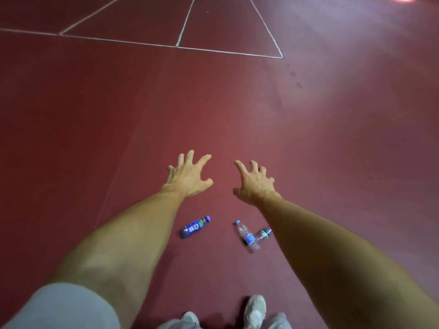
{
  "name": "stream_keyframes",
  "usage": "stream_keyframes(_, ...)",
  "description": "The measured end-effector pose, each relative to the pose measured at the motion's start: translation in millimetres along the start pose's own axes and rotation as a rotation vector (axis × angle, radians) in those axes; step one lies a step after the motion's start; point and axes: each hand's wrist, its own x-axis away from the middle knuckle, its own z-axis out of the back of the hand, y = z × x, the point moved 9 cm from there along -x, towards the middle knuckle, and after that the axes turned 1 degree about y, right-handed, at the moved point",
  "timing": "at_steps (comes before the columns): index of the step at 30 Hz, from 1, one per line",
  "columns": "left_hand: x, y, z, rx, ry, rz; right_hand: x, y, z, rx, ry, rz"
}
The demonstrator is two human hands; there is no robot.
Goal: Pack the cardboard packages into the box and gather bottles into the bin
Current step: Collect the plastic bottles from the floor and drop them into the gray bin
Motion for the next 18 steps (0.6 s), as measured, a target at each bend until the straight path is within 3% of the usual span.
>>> stream_keyframes(7,-100.6,-21.5,-158.2,-0.021,-0.088,0.052,-118.5,34.4,-143.1,-0.002,-0.076,0.036)
stream_keyframes(18,-236.6,-106.0,-519.1,-0.119,-0.17,0.066,-264.7,104.3,-514.9,0.074,-0.198,0.067)
